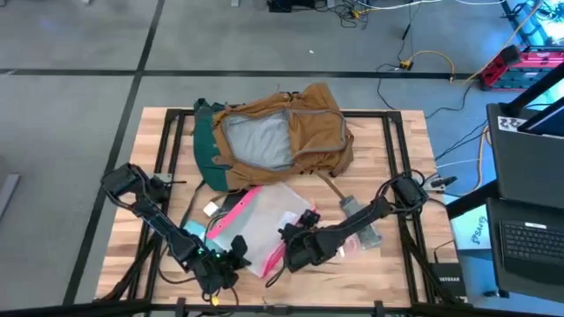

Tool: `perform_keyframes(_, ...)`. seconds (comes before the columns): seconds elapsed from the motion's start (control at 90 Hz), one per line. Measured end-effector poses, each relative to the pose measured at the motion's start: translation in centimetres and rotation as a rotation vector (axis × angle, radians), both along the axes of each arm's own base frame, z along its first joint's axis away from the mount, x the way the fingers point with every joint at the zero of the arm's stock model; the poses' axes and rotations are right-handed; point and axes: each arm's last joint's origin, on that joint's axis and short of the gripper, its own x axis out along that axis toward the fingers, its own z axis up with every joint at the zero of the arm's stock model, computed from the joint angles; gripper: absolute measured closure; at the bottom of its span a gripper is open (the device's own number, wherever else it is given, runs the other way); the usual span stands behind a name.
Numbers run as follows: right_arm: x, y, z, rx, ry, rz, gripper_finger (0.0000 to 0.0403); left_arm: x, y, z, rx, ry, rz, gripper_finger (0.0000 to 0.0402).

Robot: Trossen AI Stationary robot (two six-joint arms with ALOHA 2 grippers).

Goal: Unpack backpack
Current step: Remove the blue playing cards from the pink zipper pouch

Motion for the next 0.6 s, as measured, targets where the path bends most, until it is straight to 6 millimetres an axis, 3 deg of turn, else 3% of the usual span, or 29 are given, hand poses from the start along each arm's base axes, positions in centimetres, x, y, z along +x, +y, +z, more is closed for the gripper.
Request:
perform_keyframes(0.389, -0.28, -0.16, -0.08, -0.006, -0.005, -0.063, 0.0075, 0.27, 0.27, -0.04, -0.012, 0.013, 0.0, 0.0401)
perform_keyframes(0.6, -0.35, -0.16, -0.12, -0.001, 0.008, -0.06, 0.0142, 0.3, 0.28, -0.03, -0.014, 0.013, 0.003, 0.0401)
